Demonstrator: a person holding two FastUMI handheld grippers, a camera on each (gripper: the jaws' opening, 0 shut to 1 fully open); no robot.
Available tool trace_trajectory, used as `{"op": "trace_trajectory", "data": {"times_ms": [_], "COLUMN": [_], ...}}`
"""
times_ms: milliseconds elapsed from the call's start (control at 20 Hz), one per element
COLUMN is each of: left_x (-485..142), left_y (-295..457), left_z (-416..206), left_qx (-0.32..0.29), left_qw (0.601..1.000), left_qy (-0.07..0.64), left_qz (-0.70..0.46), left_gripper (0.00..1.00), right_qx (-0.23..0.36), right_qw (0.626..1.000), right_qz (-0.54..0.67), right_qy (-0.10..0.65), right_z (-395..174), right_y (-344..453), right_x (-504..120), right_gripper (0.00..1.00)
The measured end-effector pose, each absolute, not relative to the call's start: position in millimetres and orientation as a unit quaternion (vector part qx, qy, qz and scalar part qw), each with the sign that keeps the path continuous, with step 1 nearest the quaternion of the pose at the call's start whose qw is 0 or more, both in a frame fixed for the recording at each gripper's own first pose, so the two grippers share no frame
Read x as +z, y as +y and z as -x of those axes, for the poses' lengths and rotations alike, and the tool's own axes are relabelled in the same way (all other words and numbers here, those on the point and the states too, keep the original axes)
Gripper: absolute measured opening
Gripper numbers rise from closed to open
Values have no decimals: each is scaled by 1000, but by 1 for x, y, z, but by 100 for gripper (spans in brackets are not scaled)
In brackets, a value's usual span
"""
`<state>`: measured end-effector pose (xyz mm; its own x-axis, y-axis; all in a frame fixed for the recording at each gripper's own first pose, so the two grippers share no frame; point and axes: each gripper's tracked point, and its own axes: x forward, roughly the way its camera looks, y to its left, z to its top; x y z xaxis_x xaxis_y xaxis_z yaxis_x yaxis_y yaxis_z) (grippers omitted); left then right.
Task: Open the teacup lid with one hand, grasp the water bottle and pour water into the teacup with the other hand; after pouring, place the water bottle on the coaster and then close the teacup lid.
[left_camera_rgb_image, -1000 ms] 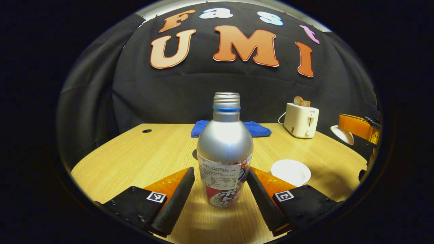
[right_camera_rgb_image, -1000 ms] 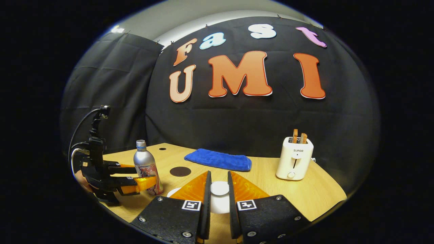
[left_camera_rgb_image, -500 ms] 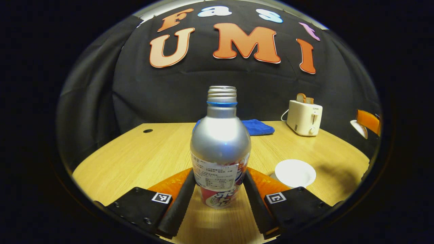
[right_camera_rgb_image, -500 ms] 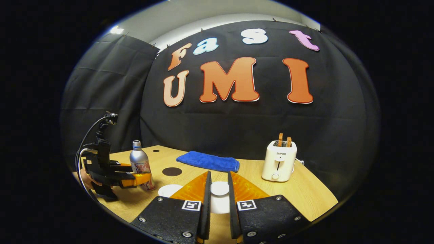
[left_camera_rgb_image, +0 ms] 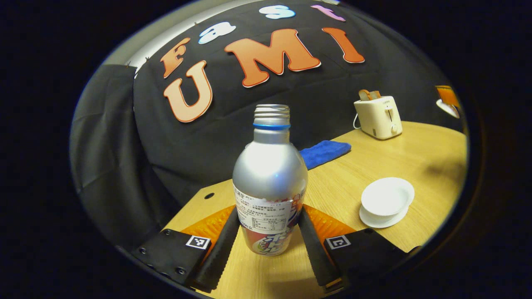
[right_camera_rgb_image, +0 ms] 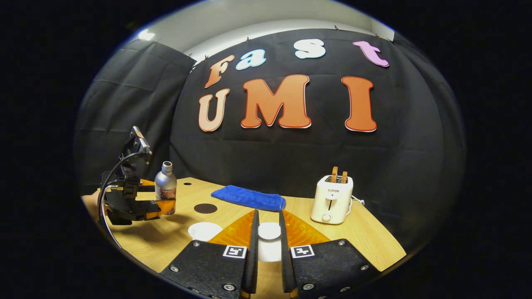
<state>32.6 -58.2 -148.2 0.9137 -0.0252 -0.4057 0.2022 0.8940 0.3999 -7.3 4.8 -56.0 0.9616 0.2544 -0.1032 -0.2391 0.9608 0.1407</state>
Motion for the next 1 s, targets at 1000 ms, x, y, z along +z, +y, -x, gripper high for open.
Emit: {"op": "trace_trajectory", "data": {"times_ms": [1000], "left_x": [-113], "left_y": [-65], "left_z": [-36], "left_qx": [-84], "left_qw": [782], "left_qy": [82], "left_qz": [-613], "left_gripper": [85], "right_qx": [72], "right_qw": [993], "right_qz": [-77], "right_qy": [58], "right_z": [27], "right_y": [-48], "right_x": [-65], "right_gripper": [24]}}
